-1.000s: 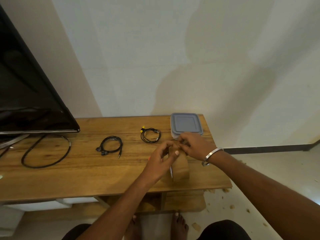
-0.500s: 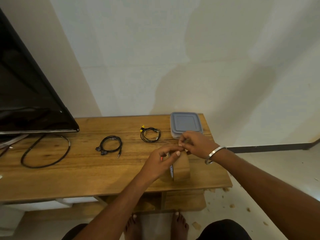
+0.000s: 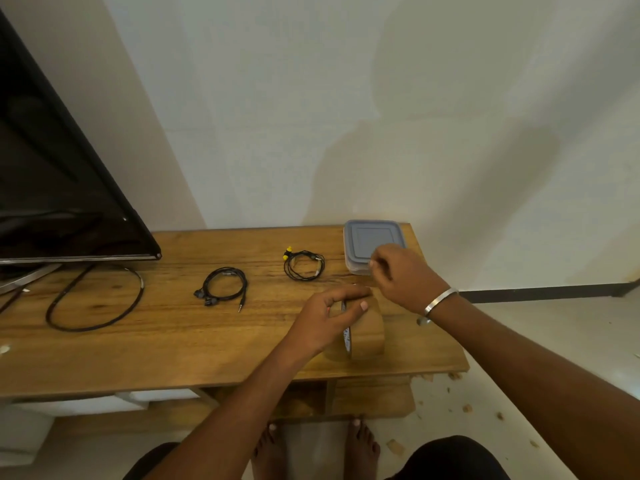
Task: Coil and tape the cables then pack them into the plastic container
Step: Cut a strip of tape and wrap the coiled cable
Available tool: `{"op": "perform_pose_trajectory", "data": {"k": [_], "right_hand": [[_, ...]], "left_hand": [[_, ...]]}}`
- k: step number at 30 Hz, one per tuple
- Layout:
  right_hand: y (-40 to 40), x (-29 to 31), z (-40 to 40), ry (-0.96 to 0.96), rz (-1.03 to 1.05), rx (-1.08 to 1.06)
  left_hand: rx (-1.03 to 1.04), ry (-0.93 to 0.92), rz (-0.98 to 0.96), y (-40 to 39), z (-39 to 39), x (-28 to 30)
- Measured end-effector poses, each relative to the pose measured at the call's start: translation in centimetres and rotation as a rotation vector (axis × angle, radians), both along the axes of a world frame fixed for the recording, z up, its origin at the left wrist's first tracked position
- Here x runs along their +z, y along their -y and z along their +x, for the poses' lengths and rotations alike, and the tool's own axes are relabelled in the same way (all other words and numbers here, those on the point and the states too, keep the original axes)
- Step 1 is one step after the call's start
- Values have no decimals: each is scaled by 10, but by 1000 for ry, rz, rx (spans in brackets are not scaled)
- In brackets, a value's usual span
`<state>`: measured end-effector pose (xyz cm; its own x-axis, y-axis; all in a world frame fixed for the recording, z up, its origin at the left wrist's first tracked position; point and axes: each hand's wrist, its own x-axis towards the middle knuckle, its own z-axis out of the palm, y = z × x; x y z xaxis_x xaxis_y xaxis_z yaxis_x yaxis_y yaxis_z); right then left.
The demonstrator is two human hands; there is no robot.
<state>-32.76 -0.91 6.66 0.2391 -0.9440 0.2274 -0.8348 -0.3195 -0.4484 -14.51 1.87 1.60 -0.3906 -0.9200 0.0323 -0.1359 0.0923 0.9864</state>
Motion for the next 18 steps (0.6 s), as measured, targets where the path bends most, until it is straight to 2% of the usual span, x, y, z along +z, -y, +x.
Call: {"op": "perform_pose_trajectory", "data": {"k": [4,10,18], "right_hand": [[7,0,0,70,28,-127],[3,-16,5,87,93,-139],[-16,-19,15,304,-95,-106]], "left_hand": [[-1,9,18,4,2,1],[14,29,25,15,4,3],[185,-32,175,33,17,5]]}}
